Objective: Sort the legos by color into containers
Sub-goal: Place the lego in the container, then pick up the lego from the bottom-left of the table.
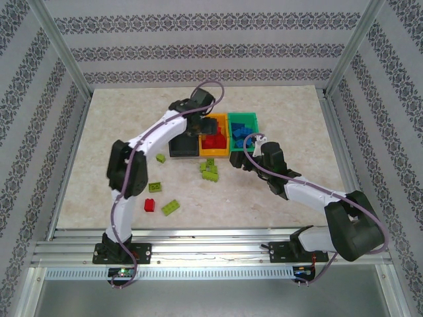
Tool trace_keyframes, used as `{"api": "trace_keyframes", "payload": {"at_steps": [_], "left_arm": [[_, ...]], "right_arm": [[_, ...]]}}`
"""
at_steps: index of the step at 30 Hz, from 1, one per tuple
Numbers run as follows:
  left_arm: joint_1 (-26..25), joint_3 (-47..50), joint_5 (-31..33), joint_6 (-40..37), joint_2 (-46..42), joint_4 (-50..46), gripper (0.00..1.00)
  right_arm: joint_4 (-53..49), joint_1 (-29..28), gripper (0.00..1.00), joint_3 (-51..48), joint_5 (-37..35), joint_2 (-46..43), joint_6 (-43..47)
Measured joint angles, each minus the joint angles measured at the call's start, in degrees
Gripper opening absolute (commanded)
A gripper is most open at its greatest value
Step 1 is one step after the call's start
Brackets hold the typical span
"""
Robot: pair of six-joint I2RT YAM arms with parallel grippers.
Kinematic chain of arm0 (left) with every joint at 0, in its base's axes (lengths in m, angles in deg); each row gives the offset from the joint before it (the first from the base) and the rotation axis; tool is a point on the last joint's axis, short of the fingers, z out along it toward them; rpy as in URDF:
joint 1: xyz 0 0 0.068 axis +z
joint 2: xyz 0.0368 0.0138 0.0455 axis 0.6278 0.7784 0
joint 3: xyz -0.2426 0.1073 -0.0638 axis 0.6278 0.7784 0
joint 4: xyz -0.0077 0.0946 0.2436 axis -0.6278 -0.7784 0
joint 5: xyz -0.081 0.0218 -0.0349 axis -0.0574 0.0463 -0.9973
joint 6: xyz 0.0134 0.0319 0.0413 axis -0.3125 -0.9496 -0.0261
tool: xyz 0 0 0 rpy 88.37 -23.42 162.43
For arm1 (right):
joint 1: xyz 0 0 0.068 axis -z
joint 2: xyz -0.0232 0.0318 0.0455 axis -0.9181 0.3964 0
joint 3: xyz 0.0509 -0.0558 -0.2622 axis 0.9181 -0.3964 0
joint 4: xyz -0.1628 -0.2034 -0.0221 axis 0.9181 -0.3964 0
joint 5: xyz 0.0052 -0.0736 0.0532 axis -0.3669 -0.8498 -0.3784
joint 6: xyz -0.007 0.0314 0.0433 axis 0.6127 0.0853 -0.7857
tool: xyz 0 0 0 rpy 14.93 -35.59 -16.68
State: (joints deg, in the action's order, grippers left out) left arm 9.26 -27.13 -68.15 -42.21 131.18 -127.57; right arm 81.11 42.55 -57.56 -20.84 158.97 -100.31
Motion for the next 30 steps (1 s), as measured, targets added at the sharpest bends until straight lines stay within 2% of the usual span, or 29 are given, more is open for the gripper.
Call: {"api": "trace_keyframes", "payload": {"at_steps": [6,12,19,30], "left_arm": [[0.11,23.50,-0.13,0.61,-17.18,7.17,0.79],[0.90,37.68,-0.61,1.75,-25.51,8.09,0.79],[2.75,49.09,-0.85,6.01,-36.65,5.57,0.78],[5.20,67.98,-0.48,17.03,-59.39,2.99,0.74]], "right_arm": [[0.02,0.00,0.77,0.00,0.00,0.02,-0.02],[0.46,0.00,0.77,0.00,0.24,1.29,-0.17],[0.50,-0.04,0.77,0.00,0.44,2.54,-0.17],[0.48,-0.07,0.77,0.07,0.66,4.04,-0.26]]}}
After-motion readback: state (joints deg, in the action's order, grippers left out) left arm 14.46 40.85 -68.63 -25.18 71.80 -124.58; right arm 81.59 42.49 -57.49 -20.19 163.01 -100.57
